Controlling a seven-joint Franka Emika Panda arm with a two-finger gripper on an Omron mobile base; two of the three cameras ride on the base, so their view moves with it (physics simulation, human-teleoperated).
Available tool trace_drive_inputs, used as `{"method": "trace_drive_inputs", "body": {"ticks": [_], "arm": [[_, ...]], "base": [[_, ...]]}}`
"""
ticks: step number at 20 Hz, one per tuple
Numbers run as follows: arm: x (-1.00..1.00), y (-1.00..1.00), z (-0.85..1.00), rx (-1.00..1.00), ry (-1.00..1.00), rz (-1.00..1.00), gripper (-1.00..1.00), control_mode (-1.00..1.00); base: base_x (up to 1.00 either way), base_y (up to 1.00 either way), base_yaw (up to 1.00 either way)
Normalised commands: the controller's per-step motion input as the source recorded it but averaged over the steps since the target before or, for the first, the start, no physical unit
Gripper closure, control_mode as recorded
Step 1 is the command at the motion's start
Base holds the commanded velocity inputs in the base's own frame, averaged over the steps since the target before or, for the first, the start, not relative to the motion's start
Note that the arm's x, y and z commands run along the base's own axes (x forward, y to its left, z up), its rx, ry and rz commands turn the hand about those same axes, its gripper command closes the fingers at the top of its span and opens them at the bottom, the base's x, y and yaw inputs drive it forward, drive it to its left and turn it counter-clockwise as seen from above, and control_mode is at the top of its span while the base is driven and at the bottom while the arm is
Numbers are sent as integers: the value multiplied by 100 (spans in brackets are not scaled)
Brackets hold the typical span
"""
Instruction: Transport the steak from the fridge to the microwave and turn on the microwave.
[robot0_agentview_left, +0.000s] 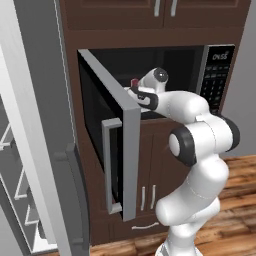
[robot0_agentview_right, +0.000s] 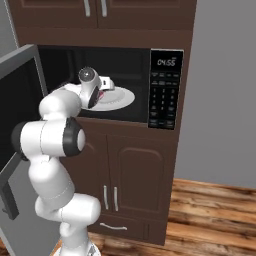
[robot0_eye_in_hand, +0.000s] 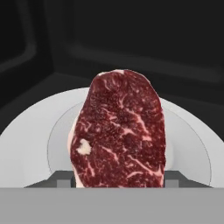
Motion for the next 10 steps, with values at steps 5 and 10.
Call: {"method": "trace_drive_inputs", "body": {"ticks": [5,10], "arm": [[14,0,-6,-3,0,0,100,-100],[12,0,-7,-3,0,0,100,-100]], "base": [[0,0,0],[0,0,0]]}}
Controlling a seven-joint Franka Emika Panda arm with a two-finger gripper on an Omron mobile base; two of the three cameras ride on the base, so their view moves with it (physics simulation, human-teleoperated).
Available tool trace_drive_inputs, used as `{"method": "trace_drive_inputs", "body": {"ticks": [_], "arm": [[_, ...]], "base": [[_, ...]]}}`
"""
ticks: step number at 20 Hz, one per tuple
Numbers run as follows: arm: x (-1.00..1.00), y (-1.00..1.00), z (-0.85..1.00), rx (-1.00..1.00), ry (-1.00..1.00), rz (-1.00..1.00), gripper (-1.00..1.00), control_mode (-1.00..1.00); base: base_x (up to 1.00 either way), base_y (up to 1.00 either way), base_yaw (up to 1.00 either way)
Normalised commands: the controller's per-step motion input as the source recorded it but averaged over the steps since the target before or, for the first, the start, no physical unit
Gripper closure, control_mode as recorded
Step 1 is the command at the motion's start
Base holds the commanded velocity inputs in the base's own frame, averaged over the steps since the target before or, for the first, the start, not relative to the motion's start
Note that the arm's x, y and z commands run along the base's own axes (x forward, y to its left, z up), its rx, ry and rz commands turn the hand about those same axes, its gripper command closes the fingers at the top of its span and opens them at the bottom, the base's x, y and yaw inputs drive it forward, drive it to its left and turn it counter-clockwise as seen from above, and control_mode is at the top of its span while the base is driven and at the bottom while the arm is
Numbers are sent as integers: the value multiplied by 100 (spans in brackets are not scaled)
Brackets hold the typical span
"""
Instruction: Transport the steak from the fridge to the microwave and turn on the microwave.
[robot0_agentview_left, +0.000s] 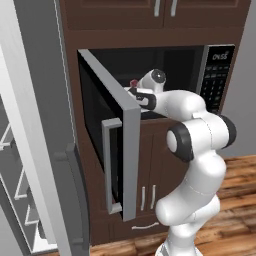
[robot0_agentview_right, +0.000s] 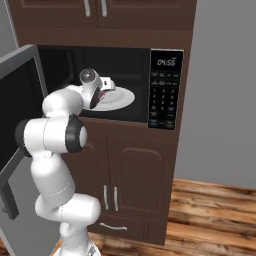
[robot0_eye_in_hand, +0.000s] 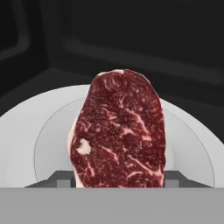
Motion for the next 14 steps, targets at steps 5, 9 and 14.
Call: {"method": "trace_drive_inputs", "body": {"ticks": [5,9,14], "arm": [[11,0,-7,-2,0,0,100,-100],[13,0,-5,0,0,0,100,-100],[14,0,-5,0,0,0,100,-100]], "base": [[0,0,0],[0,0,0],[0,0,0]]}}
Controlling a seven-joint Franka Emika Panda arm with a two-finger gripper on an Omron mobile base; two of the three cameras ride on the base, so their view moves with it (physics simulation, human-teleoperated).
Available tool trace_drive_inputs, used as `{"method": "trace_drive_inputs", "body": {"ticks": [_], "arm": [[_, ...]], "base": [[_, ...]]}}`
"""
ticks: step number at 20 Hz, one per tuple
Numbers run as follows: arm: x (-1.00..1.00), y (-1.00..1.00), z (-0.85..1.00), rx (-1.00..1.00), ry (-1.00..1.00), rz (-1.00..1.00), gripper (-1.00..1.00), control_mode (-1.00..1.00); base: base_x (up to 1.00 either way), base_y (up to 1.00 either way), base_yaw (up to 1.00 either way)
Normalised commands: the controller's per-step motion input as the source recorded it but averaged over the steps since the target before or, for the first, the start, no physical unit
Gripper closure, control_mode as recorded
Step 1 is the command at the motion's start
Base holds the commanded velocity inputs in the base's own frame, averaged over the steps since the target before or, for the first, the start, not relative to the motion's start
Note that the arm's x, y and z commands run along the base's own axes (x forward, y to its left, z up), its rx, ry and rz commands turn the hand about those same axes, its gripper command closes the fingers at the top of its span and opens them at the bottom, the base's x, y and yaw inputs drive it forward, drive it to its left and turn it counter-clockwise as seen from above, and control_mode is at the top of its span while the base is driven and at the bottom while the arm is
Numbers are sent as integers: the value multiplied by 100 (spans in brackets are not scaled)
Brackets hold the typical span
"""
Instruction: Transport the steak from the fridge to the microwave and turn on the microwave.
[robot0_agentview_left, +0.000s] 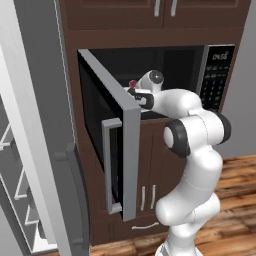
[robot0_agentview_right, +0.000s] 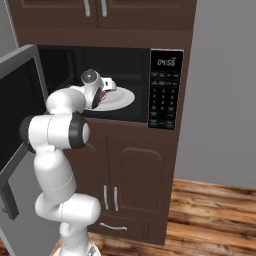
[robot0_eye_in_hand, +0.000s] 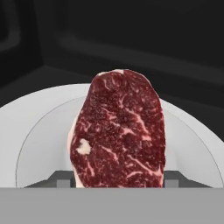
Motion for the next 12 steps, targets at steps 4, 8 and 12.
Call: {"method": "trace_drive_inputs", "body": {"ticks": [4,8,12], "arm": [[13,0,-7,0,0,0,100,-100],[13,0,-10,0,0,0,100,-100],[13,0,-7,0,0,0,100,-100]], "base": [[0,0,0],[0,0,0],[0,0,0]]}}
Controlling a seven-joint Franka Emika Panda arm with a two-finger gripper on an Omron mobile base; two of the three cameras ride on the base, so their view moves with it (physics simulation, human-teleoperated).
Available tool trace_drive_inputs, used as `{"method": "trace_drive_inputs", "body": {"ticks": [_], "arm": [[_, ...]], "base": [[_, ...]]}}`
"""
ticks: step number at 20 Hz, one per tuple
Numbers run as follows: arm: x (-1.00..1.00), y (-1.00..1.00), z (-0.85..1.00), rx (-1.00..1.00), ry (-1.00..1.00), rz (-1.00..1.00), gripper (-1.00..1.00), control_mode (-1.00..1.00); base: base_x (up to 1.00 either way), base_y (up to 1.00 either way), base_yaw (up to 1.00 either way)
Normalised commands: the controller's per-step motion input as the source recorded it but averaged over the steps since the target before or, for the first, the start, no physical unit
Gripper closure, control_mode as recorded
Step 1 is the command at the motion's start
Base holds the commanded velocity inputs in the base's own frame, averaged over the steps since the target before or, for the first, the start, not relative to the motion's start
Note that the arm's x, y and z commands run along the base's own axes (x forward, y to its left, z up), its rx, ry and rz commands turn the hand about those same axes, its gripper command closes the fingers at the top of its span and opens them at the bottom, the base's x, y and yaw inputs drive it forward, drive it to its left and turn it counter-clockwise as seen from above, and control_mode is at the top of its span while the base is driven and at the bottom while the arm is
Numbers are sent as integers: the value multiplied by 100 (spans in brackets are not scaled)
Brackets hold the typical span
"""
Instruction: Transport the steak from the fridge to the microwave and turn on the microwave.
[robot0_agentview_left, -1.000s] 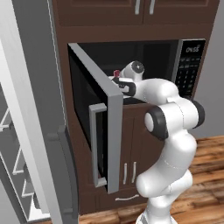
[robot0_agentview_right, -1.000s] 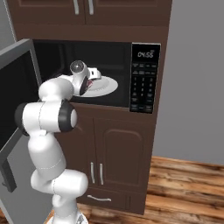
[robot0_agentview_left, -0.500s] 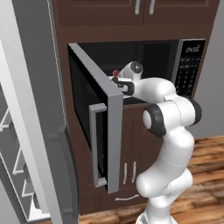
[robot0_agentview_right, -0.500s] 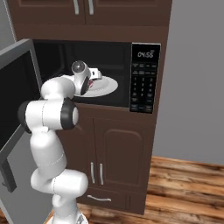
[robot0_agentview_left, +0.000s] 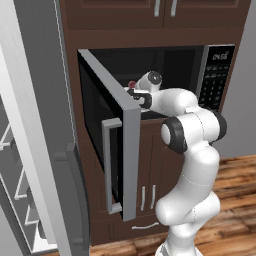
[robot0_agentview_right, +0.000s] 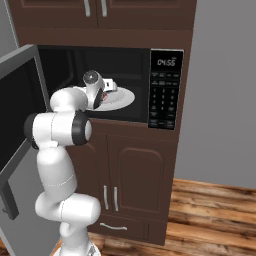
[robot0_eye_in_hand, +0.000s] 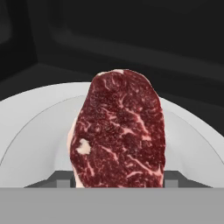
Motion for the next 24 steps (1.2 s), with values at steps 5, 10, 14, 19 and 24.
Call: {"method": "trace_drive_inputs", "body": {"ticks": [5,10,14,19,24], "arm": [[15,0,-6,0,0,0,100,-100],[17,0,-7,0,0,0,100,-100],[17,0,-8,0,0,0,100,-100],[18,0,-7,0,0,0,100,-100],[17,0,-7,0,0,0,100,-100]], "base": [[0,0,0],[0,0,0],[0,0,0],[0,0,0],[0,0,0]]}}
